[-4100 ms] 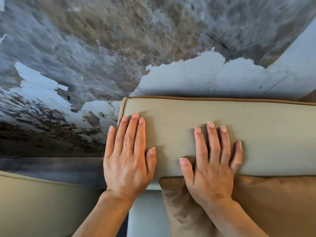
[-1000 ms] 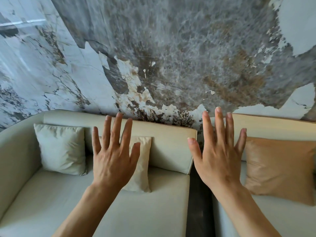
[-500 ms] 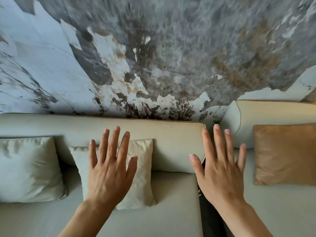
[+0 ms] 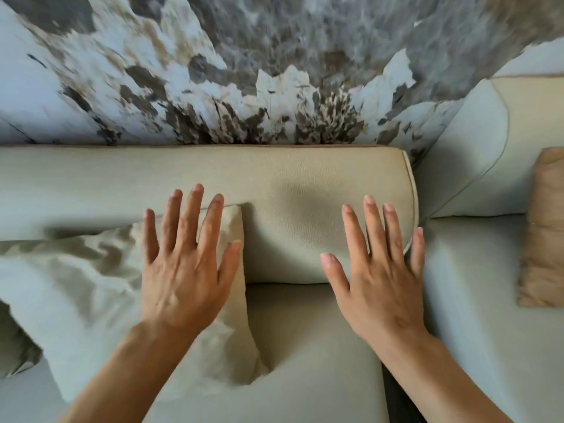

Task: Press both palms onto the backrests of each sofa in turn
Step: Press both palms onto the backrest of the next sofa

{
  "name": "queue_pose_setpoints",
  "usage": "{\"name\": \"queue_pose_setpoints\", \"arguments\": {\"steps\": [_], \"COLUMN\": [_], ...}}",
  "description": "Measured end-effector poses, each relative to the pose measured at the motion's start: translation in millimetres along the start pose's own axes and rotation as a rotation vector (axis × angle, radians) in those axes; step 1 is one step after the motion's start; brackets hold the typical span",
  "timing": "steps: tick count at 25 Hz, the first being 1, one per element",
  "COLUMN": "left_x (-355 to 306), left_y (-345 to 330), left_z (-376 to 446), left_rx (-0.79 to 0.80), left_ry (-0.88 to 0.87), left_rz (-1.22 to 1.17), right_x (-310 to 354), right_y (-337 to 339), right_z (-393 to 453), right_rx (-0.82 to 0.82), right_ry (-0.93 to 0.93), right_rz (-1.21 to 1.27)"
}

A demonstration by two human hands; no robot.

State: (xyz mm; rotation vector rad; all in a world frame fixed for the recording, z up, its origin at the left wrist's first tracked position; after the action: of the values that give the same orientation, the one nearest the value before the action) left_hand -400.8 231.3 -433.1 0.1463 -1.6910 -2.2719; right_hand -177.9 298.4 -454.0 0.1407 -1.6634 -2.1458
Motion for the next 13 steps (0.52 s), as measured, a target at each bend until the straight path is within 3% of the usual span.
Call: {"name": "queue_pose_setpoints", "arguments": {"steps": [7,13], "left_x": [2,6], "left_y": [-79,-106], "left_z": [53,63], "left_rx": [-0.021,-0.199], "left_ry": [0.016,-0.05], "left_rz": [0.005,0.072], "right_x": [-8,-9], "right_y": [-75,-107], "right_z": [53,70], "right_rx": [-0.138,-0.354], "right_ry": [0.05,0.062], "right_rz": [0.025,-0.047]}}
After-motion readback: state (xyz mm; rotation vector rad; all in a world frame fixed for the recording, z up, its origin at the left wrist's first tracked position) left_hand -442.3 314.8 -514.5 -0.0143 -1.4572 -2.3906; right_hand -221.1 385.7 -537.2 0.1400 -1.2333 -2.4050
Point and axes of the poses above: each hand's wrist, its own z-axis towards the middle knuckle, its own y-axis out of the back of the hand, x = y × z, the point moved 4 cm from there along z, towards the middle knuckle, and after that the axes turned 9 degrees about z, right-handed, at the moved point
